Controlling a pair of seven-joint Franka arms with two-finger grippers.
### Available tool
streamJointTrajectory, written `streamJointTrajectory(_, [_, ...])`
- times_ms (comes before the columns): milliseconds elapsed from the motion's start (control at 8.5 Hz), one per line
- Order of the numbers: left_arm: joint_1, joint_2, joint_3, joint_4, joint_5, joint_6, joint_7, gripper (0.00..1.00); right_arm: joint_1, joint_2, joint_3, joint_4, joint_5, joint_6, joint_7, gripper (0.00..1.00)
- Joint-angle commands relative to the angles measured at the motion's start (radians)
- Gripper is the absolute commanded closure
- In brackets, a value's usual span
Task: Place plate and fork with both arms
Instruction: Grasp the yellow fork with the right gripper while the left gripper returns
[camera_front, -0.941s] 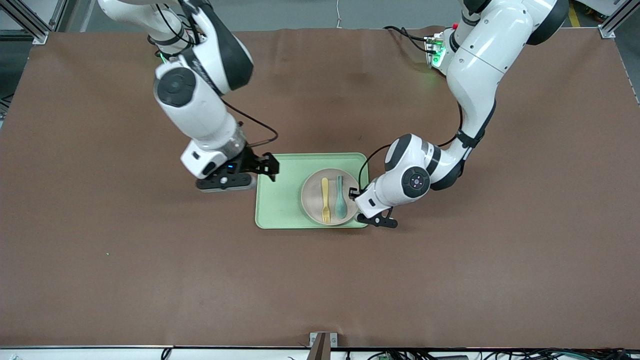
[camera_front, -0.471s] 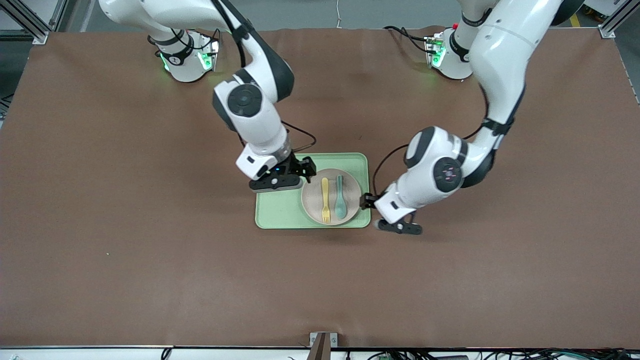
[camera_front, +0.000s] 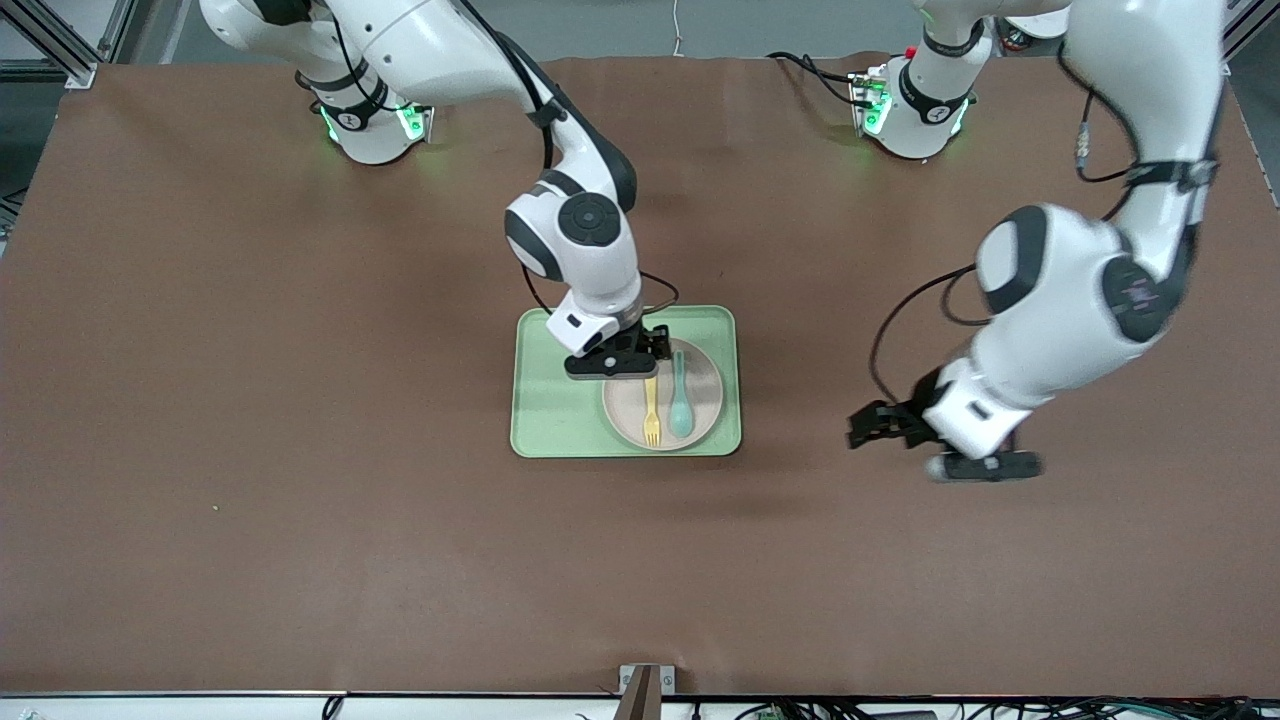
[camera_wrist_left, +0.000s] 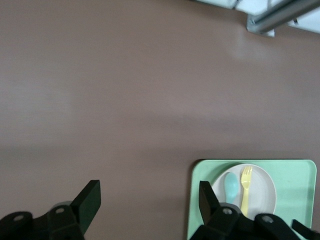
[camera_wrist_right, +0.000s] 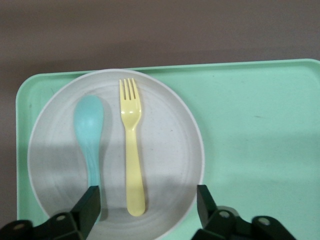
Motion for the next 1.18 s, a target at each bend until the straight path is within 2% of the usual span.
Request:
streamJointTrajectory(0, [0.059, -0.164, 0.025, -0.041, 0.061, -0.144, 0.003, 0.06, 0.031, 0.097, -0.026, 0.098, -0.097, -0.006, 0.139, 0.38])
streamJointTrajectory(118, [-0.014, -0.232, 0.124, -0.043, 0.088, -0.221, 0.010, 0.01, 0.031, 0.125, -0.026, 0.126, -0.101, -0.006, 0.142, 0.40])
streamJointTrajectory(235, [-0.051, -0.284, 0.179, -0.053, 0.088, -0.253, 0.032, 0.01, 0.031, 0.145, -0.026, 0.144, -0.101, -0.004, 0.142, 0.40])
streamJointTrajectory(353, [-0.107, -0.350, 0.239, -0.104, 0.093, -0.258, 0.046, 0.01, 0.034, 0.160, -0.026, 0.161, -0.101, -0.004, 0.144, 0.41])
streamJointTrajectory(471, [-0.206, -0.423, 0.351, -0.171, 0.123, -0.257, 0.049, 0.01, 0.046, 0.168, -0.026, 0.167, -0.101, -0.004, 0.159, 0.43])
streamJointTrajectory(588, [-0.202, -0.470, 0.350, -0.217, 0.134, -0.255, 0.051, 0.01, 0.050, 0.173, -0.026, 0.168, -0.101, -0.003, 0.161, 0.46])
streamJointTrajectory(706, [-0.202, -0.485, 0.350, -0.225, 0.134, -0.260, 0.051, 0.01, 0.050, 0.188, -0.026, 0.169, -0.102, 0.002, 0.161, 0.47])
streamJointTrajectory(824, [-0.202, -0.469, 0.352, -0.189, 0.136, -0.301, 0.046, 0.01, 0.051, 0.205, -0.026, 0.169, -0.102, 0.038, 0.161, 0.49])
streamJointTrajectory(941, [-0.201, -0.437, 0.353, -0.120, 0.136, -0.406, 0.053, 0.01, 0.056, 0.210, -0.026, 0.168, -0.101, 0.040, 0.161, 0.68])
streamJointTrajectory(1059, [-0.201, -0.404, 0.355, -0.048, 0.142, -0.424, 0.051, 0.01, 0.054, 0.210, -0.025, 0.168, -0.098, 0.039, 0.167, 0.88])
